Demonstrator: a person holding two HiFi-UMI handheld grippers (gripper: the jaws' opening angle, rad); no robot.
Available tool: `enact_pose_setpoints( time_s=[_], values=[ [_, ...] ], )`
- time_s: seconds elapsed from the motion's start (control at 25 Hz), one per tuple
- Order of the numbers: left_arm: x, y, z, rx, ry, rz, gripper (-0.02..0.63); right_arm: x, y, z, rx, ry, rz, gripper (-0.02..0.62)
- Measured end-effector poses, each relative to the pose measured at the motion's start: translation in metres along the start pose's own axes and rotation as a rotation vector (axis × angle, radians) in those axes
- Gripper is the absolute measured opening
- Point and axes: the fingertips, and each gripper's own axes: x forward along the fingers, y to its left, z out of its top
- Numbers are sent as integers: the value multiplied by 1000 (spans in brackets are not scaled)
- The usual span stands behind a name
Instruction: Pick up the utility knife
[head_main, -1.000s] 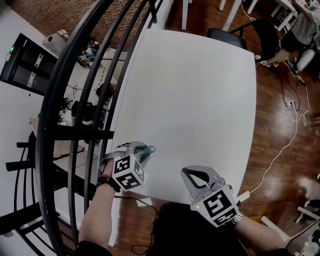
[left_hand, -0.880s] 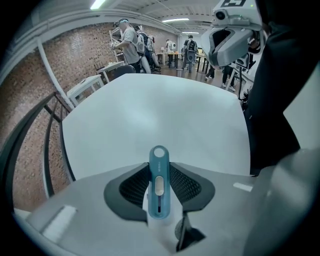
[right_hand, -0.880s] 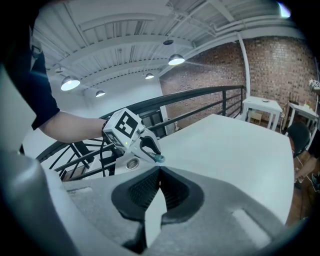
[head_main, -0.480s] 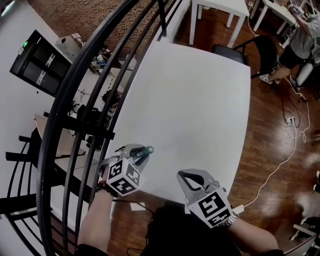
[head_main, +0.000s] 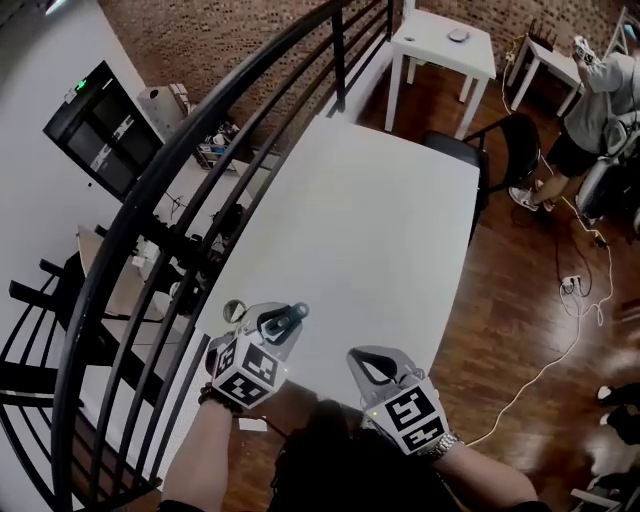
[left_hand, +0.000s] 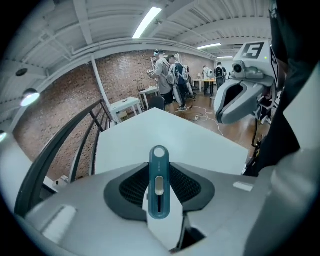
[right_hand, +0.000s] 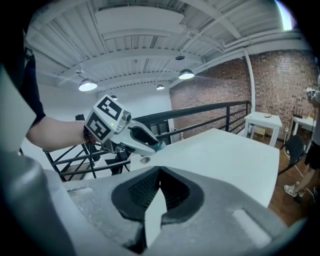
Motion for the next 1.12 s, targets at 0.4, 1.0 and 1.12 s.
enact_pose_setpoints(
  time_s=[0.4,1.0,1.12],
  values=[
    [-52,-53,40,-213,-259,116,140,-42,8,-20,-33,-73,-37,-8],
    [-89,-100,108,-433,-545,181,140,-93,-23,-5,-59,-188,-71,-8],
    [-94,-111,114,-430,-568,187,140,-98,-23,-3,-67,-204,-76,-8]
  ],
)
